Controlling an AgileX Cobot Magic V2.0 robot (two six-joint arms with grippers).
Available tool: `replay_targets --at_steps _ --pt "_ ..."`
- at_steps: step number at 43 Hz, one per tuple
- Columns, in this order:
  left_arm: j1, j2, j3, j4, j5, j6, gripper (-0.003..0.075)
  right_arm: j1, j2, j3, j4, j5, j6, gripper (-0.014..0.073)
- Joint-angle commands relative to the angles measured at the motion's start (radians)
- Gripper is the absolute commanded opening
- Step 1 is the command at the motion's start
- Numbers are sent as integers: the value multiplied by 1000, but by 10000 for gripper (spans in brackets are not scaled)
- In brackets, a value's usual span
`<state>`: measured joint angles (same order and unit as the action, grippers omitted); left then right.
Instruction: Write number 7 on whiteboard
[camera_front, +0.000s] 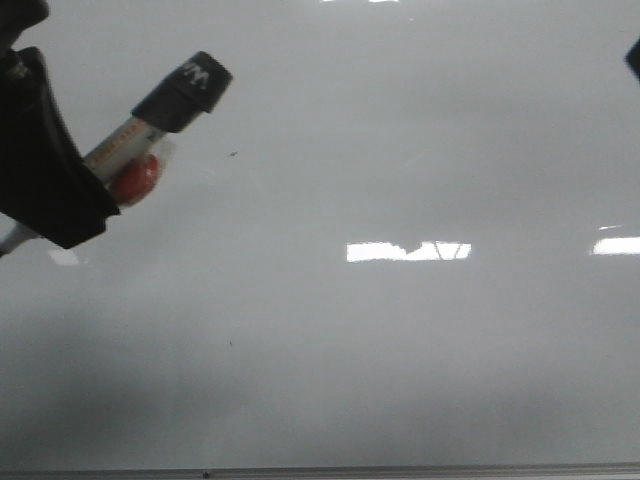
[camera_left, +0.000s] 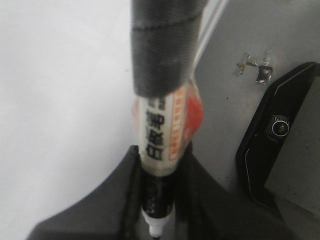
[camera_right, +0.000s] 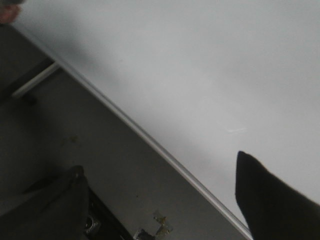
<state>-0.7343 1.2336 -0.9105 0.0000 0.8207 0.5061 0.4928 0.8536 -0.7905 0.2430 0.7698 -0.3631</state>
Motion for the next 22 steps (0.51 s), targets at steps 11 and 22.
replay_targets --at_steps 11,22 --pt "-161 -146 -35 0 -114 38 -20 240 243 -216 139 -7 -220 614" --pt "-163 -197 -35 -6 -114 40 -20 264 349 -341 356 -3 -431 614"
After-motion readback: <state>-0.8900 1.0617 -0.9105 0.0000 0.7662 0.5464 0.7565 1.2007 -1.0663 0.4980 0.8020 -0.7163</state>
